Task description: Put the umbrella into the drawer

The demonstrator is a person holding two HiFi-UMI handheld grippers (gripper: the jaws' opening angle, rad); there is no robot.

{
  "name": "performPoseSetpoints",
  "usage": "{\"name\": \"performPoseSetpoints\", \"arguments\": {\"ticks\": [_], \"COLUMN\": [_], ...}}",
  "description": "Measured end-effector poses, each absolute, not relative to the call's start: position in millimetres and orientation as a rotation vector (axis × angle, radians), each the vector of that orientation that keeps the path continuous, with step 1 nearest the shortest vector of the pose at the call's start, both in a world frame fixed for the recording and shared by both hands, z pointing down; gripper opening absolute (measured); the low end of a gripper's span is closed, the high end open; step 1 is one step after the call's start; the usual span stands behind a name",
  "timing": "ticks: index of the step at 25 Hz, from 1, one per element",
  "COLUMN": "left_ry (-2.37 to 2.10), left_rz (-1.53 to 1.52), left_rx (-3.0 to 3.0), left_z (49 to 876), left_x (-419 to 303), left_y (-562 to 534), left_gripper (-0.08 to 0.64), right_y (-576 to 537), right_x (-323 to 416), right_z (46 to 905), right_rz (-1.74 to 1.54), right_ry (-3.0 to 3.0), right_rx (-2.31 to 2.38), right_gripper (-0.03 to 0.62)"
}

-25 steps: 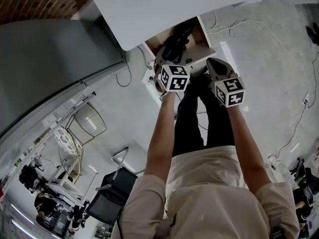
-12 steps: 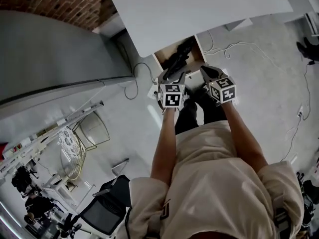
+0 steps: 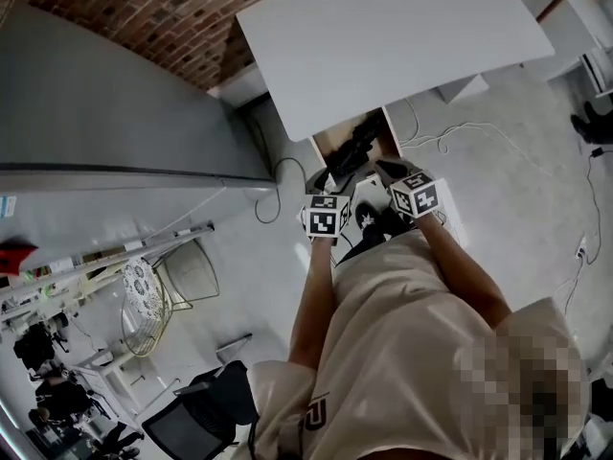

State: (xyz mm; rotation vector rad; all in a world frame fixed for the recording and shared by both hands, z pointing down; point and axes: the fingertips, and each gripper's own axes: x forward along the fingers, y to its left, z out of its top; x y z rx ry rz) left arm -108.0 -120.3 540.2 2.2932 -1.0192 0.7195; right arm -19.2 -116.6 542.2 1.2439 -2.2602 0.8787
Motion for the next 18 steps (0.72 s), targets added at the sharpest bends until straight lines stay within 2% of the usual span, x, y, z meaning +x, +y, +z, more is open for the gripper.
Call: {"name": "performPoseSetpoints", "arguments": {"ticks": [4,18], "left_ry": [-1.034,-1.02], "left_rz": [0.675,0.602], "left_rx": [2.302,2.306], "left_z": [540,542], "left_x": [-113,-102], "left_y": [-118,-121], "left_gripper": [0.268,0.054], "right_y": [-123,-119], "right_x": [-14,14], "right_z": [548,547], "right_rz": [0.892,0.881], "right_ry": [-2.246,-2.245], "right_rx": [1.258,1.33], "right_gripper": [0.068,0.067]}}
